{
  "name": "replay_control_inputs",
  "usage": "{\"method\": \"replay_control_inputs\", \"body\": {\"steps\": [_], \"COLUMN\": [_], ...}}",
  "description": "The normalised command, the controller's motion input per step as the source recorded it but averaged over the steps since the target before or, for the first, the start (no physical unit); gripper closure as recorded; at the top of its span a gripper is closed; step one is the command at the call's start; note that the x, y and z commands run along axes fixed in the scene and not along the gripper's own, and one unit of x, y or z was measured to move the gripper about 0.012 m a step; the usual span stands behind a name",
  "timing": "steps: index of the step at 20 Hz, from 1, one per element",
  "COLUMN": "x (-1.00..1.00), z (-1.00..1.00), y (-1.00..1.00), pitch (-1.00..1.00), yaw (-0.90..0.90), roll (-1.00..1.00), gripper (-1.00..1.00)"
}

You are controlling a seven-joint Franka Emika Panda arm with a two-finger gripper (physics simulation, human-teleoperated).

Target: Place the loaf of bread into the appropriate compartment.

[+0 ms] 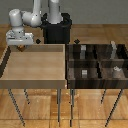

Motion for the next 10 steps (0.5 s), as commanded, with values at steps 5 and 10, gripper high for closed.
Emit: {"method": "replay_control_inputs", "body": {"steps": [5, 10], "x": [0.00, 0.00], "z": [0.00, 0.00], "y": [1.00, 1.00], "pitch": [0.00, 0.00], "yaw": [0.00, 0.00], "roll": [0.00, 0.00], "gripper": [1.00, 1.00]}}
